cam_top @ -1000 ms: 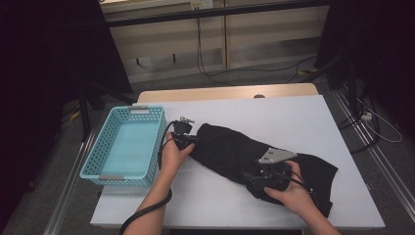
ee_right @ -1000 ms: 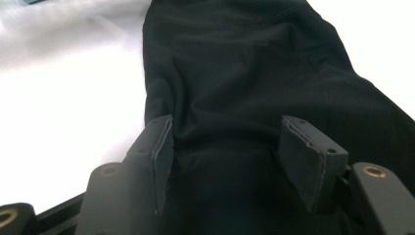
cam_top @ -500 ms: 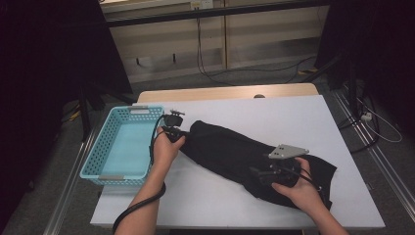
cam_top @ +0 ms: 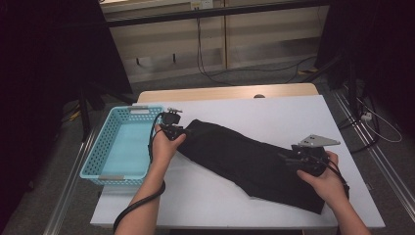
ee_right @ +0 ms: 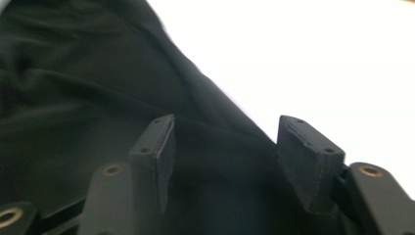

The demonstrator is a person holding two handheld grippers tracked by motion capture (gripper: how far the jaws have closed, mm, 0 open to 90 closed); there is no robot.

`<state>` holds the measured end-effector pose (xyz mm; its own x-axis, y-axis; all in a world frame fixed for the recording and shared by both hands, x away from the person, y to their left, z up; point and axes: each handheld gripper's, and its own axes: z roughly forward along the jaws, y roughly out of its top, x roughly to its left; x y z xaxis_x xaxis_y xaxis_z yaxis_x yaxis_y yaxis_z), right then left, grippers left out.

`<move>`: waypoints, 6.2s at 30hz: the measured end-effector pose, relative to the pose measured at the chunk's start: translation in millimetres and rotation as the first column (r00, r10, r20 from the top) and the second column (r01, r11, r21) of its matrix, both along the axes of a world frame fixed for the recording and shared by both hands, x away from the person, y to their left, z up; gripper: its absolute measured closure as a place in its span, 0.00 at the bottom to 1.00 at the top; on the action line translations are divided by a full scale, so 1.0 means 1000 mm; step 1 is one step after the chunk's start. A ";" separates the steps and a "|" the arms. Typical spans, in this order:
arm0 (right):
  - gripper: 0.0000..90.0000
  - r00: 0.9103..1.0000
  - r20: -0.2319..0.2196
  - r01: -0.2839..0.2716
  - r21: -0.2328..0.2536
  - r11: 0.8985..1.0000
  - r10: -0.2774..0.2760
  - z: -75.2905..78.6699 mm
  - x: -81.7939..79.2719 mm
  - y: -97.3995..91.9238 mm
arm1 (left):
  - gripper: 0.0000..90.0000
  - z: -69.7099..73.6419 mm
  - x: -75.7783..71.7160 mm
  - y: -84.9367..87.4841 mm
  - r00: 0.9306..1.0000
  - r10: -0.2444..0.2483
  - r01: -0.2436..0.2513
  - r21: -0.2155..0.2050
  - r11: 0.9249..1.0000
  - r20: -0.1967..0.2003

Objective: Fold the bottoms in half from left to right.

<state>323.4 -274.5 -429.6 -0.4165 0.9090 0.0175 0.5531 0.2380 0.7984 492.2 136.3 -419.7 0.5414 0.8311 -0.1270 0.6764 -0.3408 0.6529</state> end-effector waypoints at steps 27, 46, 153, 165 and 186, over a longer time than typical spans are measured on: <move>0.75 0.998 -0.049 -0.031 -0.098 0.995 0.027 -0.014 0.024 0.001 | 0.25 -0.008 -0.036 -0.007 0.996 -0.090 0.091 -0.022 0.996 0.026; 1.00 0.990 -0.054 -0.137 -0.114 0.984 0.132 -0.017 0.074 0.055 | 0.23 -0.008 -0.041 -0.006 0.995 -0.094 0.095 -0.024 0.995 0.030; 1.00 0.997 -0.041 -0.071 -0.033 0.997 0.069 -0.006 0.094 0.053 | 0.22 0.000 -0.054 0.018 0.995 -0.085 0.087 -0.047 0.995 0.046; 0.65 0.999 -0.038 -0.014 -0.032 0.999 0.012 -0.002 0.073 0.040 | 0.21 -0.001 -0.051 0.022 0.996 -0.074 0.077 -0.054 0.996 0.051; 0.80 0.992 -0.082 0.088 -0.084 0.993 -0.095 -0.005 0.005 -0.025 | 0.20 0.002 -0.048 0.013 0.994 -0.095 0.098 -0.048 0.994 0.060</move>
